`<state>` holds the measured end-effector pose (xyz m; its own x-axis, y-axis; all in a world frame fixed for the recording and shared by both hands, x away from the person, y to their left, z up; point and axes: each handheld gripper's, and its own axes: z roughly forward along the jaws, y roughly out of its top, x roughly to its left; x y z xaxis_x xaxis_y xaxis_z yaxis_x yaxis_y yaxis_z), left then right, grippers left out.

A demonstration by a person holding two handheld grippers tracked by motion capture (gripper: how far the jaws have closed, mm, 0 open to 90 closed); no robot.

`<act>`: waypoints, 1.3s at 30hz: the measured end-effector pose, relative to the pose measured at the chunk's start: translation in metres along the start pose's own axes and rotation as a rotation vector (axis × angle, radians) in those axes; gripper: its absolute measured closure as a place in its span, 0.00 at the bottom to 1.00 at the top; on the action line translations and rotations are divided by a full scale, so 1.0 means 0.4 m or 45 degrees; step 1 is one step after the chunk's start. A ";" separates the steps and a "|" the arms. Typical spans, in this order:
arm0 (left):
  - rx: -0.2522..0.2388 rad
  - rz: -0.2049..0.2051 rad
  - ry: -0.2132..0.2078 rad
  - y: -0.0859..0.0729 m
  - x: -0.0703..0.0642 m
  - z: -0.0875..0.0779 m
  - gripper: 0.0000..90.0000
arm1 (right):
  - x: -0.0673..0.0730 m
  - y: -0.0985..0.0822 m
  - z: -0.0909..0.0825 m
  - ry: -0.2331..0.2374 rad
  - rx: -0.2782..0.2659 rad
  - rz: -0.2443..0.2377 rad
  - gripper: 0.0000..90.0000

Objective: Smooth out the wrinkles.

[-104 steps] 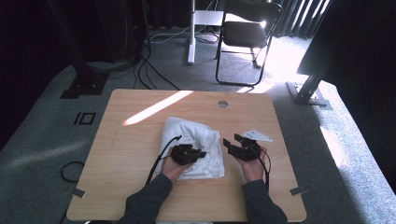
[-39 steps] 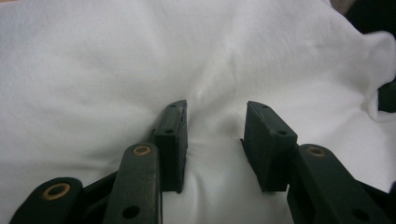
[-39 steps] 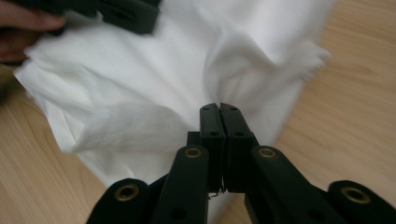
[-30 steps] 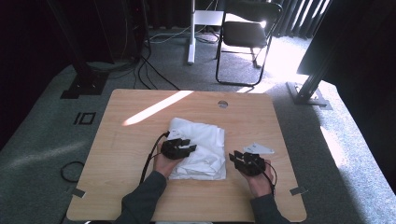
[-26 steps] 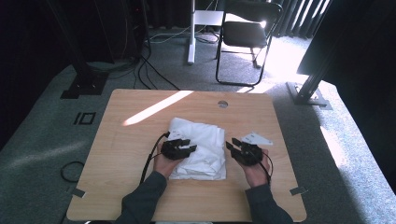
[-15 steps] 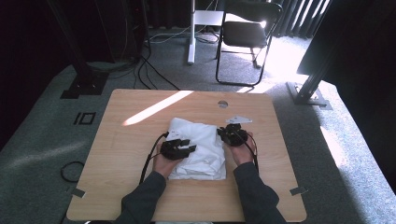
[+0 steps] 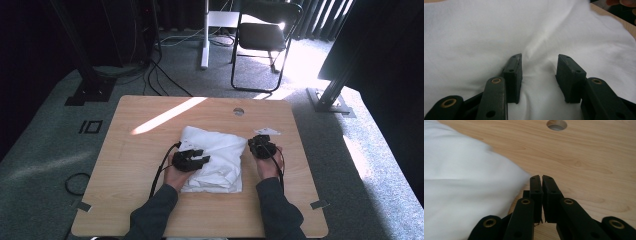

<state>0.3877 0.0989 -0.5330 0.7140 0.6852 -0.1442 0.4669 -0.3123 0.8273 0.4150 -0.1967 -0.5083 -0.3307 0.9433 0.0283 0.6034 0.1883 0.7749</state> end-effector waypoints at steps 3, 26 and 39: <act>0.004 0.005 0.005 0.000 -0.001 0.001 0.63 | -0.007 -0.002 -0.017 0.046 -0.033 0.026 0.89; 0.000 -0.002 0.009 0.001 -0.004 0.001 0.62 | 0.225 -0.121 -0.167 0.489 -0.158 -0.251 0.49; -0.009 -0.004 -0.011 0.001 -0.003 -0.003 0.60 | 0.187 -0.195 -0.181 0.340 0.019 -0.280 0.92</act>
<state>0.3863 0.0987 -0.5317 0.7169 0.6805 -0.1515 0.4654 -0.3053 0.8308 0.2906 -0.1608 -0.5209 -0.6311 0.7753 0.0270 0.5065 0.3855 0.7713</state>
